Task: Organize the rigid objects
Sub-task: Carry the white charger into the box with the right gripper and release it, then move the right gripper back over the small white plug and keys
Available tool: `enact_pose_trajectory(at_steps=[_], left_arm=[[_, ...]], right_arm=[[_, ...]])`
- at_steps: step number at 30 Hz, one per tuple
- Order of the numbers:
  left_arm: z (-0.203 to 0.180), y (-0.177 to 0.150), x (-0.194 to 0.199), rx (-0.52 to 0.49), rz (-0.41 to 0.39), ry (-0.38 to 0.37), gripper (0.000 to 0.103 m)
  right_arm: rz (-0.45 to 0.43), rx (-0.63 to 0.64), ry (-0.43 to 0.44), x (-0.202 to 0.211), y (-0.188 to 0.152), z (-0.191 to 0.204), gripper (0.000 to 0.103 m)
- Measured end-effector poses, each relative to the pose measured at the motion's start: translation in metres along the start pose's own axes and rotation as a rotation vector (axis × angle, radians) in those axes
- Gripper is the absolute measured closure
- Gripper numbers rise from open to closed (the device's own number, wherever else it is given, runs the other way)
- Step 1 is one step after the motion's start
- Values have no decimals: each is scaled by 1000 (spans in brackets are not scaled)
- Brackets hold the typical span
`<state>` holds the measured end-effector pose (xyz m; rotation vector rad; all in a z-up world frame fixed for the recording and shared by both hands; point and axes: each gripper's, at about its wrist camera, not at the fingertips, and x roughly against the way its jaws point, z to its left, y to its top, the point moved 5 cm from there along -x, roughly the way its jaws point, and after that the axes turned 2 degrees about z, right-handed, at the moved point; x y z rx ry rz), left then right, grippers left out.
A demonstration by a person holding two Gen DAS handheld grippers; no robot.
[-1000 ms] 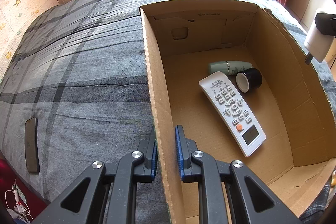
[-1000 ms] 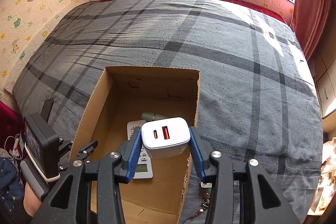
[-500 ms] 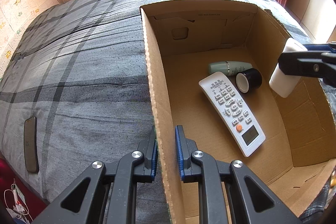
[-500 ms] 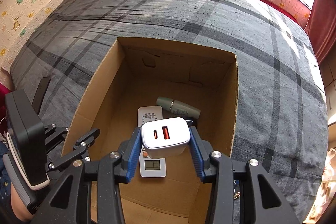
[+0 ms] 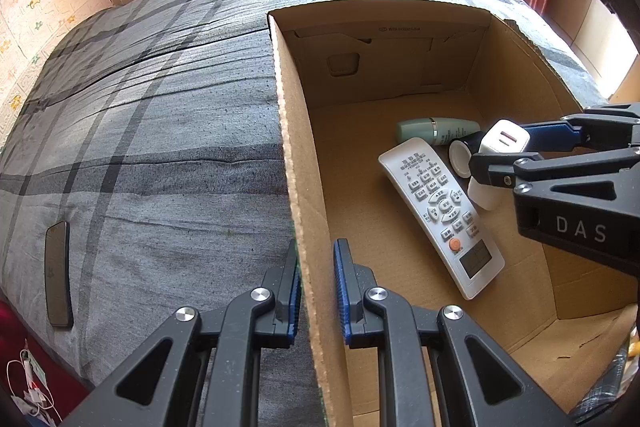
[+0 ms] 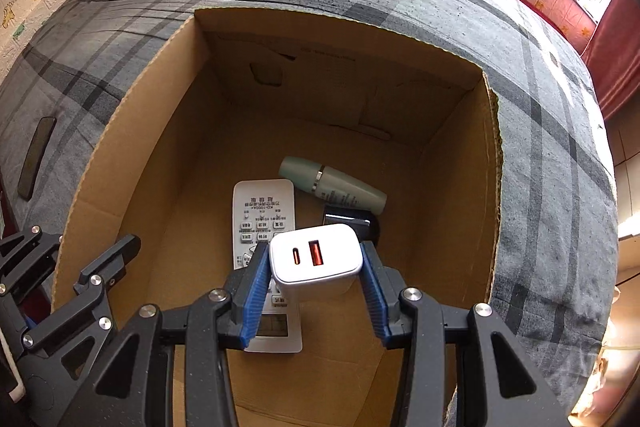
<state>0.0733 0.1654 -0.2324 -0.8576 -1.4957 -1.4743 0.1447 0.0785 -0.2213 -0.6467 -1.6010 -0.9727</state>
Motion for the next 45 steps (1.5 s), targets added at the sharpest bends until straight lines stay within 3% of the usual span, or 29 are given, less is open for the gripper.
enact_pose_trajectory(at_steps=[12, 20, 22, 23, 45], left_arm=[[1, 0, 1, 4, 1, -4, 86], [1, 0, 1, 3, 0, -3, 86], [1, 0, 1, 2, -1, -1, 86], [1, 0, 1, 3, 0, -2, 86], [0, 0, 0, 4, 2, 7, 86]], right_arm=[[30, -14, -5, -16, 4, -6, 55], [-27, -10, 63, -4, 9, 0, 30], [-50, 2, 61, 1, 10, 3, 15], [-66, 8, 55, 5, 11, 5, 13], [-170, -43, 74, 63, 2, -21, 0]])
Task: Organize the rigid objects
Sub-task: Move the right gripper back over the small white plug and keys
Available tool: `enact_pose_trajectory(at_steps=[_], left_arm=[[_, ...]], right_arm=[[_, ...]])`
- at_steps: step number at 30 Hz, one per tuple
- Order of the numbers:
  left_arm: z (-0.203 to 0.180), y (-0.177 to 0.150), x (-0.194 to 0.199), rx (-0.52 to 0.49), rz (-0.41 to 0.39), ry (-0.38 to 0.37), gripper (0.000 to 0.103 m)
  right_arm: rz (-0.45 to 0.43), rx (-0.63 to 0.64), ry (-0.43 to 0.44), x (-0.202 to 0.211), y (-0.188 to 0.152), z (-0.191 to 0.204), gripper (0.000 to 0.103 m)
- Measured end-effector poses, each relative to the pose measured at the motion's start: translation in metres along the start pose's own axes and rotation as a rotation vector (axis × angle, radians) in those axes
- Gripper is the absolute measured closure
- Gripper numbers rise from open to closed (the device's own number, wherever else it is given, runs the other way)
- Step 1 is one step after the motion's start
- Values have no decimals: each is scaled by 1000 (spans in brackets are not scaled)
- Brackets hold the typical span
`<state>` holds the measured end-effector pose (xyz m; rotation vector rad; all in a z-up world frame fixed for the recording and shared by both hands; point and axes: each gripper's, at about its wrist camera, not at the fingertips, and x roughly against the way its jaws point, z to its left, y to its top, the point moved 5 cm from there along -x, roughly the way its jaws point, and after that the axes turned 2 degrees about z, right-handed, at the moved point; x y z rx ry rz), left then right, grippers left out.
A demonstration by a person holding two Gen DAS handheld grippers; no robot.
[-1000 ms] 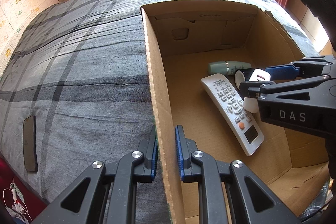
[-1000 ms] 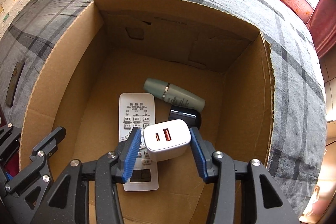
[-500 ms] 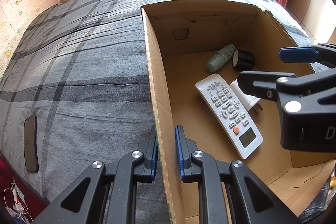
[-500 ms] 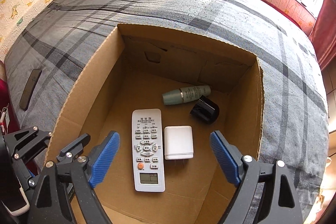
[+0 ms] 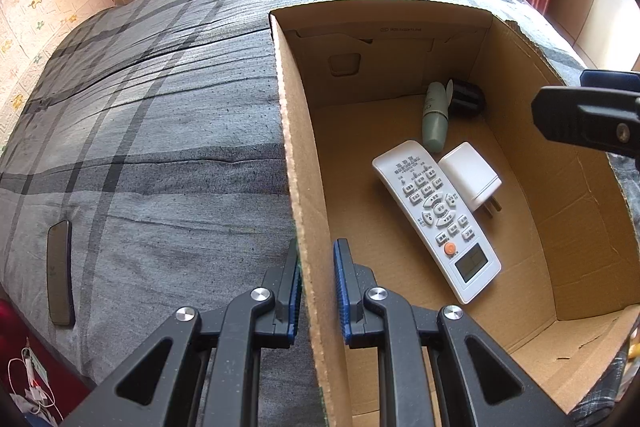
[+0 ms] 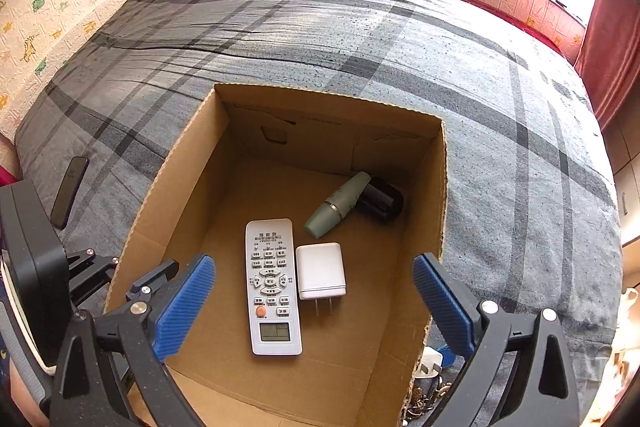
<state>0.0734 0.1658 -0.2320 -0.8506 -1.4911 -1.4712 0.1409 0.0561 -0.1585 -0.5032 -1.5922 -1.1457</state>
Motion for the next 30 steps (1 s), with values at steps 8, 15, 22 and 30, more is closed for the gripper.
enact_pose_trajectory(at_steps=[8, 15, 22, 30], left_arm=[[1, 0, 0, 3, 3, 0, 86], [0, 0, 0, -1, 3, 4, 86], [-1, 0, 0, -4, 3, 5, 86], [-1, 1, 0, -8, 4, 11, 86]], right_arm=[[2, -35, -17, 18, -14, -34, 0], [-11, -79, -66, 33, -29, -70, 0], [-6, -141, -121, 38, -50, -107, 0], [2, -201, -165, 33, -77, -138, 0]])
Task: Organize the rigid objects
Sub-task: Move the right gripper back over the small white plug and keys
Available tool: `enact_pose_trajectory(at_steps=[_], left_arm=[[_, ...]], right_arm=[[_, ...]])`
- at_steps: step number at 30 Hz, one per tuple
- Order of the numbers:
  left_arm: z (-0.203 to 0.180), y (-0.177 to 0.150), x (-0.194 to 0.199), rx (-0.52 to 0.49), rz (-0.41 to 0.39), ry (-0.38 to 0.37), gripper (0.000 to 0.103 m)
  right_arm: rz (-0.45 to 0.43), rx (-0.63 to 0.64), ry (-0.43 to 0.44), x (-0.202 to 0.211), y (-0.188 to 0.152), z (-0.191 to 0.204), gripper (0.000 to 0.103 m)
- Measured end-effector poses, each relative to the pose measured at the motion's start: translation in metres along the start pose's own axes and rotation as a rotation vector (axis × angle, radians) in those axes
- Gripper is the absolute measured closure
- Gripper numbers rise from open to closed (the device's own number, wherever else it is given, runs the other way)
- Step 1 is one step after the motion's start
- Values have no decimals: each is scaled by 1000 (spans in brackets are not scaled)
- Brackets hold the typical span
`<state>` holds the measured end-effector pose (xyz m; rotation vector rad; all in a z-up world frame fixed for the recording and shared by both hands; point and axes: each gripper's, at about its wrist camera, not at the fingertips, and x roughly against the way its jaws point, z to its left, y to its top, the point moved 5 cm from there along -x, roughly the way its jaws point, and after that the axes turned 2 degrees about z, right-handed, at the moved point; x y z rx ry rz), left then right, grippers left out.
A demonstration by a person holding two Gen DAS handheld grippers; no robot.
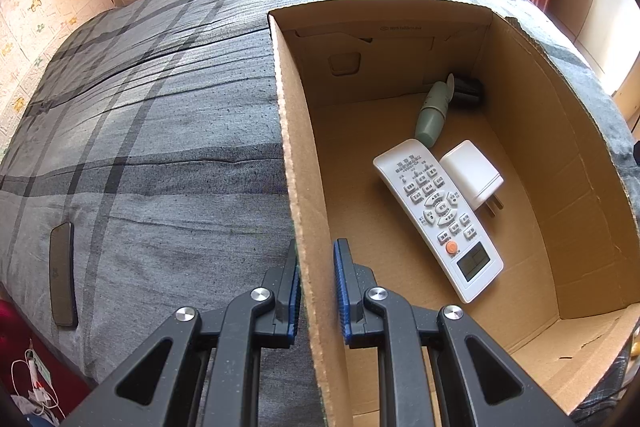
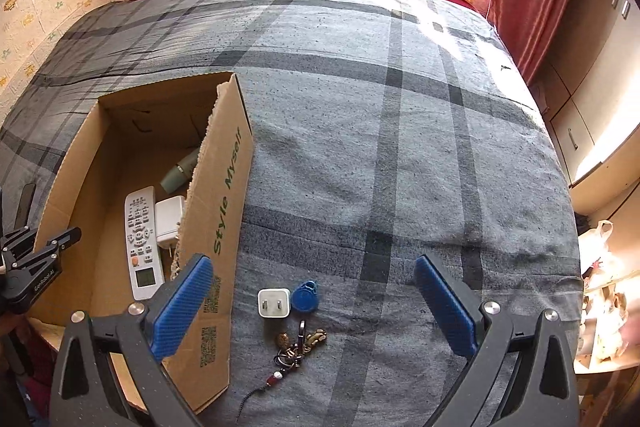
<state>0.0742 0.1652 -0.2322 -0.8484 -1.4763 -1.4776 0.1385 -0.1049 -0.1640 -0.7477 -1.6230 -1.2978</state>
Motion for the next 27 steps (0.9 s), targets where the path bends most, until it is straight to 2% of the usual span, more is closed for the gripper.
enact_pose_trajectory(at_steps=[10, 17, 19, 21, 27], left_arm=[[0, 0, 0, 6, 1, 0, 86], [1, 0, -1, 6, 3, 2, 86], [1, 0, -1, 6, 3, 1, 86], [1, 0, -1, 7, 4, 1, 86], [2, 0, -1, 9, 4, 2, 86]], right_arm=[[60, -29, 35, -30, -33, -7, 0], [78, -32, 78, -40, -37, -7, 2], [97, -32, 95, -46, -41, -5, 15], [115, -17, 104, -52, -43, -1, 22], [133, 42, 139, -63, -47, 14, 30]])
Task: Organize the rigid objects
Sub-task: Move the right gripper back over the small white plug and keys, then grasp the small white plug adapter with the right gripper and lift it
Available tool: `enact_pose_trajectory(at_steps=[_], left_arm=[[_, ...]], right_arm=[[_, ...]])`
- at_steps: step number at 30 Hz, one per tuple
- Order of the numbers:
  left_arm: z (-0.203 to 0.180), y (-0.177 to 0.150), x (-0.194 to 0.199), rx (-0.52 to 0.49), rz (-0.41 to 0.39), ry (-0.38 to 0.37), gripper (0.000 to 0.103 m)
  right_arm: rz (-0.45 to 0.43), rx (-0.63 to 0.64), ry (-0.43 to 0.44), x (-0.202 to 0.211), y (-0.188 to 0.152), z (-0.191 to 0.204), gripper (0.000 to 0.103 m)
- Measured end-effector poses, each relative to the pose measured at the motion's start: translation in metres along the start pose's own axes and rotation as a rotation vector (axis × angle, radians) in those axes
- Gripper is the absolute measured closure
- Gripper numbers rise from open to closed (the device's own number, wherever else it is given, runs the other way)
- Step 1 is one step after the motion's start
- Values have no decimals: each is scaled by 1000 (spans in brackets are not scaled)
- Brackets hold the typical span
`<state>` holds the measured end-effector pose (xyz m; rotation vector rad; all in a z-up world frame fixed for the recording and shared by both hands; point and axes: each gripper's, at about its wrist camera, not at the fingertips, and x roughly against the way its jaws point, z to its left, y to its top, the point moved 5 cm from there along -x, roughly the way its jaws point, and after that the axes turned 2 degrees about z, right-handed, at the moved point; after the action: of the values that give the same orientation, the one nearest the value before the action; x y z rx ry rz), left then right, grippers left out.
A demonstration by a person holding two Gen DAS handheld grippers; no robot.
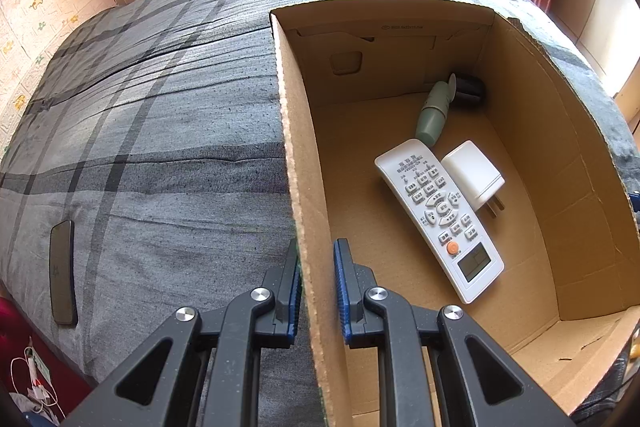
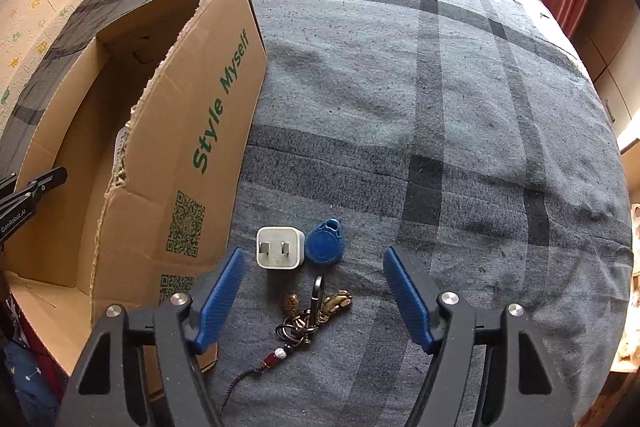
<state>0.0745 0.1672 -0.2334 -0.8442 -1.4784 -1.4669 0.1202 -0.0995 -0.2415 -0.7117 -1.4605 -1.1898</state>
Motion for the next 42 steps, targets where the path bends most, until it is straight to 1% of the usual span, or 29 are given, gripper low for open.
enact_pose_trajectory(at_steps=[3, 7, 9, 14, 16, 18, 20, 25, 30, 34, 38, 39, 41, 42], left_arm=[[0, 0, 0, 4, -1, -2, 86], [0, 0, 0, 4, 0, -1, 86], [0, 0, 0, 5, 0, 0, 86], [0, 0, 0, 4, 0, 1, 85], [0, 0, 1, 6, 0, 0, 85], [0, 0, 0, 3, 0, 3, 85], [1, 0, 0, 5, 2, 4, 85], [1, 0, 0, 7, 1, 4, 85], [1, 0, 0, 5, 2, 7, 85], [0, 0, 0, 5, 3, 8, 85], [0, 0, 0, 7, 3, 8, 85], [0, 0, 0, 6, 3, 8, 85], [0, 1, 0, 6, 3, 9, 85], [0, 0, 0, 5, 3, 9, 85]], right_arm=[[18, 11, 3, -9, 1, 1, 33], [35, 27, 19, -20, 2, 2, 41], [45, 30, 28, -25, 4, 4, 42], [57, 16, 90, -33, 6, 5, 48], [59, 14, 110, -33, 7, 6, 54], [54, 34, 109, -33, 9, 9, 57], [51, 45, 98, -31, 10, 11, 57], [61, 48, 107, -33, 11, 12, 57], [64, 31, 160, -31, 10, 8, 57], [74, 52, 144, -34, 11, 8, 57], [92, 54, 150, -48, 13, 7, 57], [88, 58, 146, -49, 14, 7, 60], [82, 63, 145, -51, 16, 10, 74], [82, 62, 143, -50, 16, 11, 75]])
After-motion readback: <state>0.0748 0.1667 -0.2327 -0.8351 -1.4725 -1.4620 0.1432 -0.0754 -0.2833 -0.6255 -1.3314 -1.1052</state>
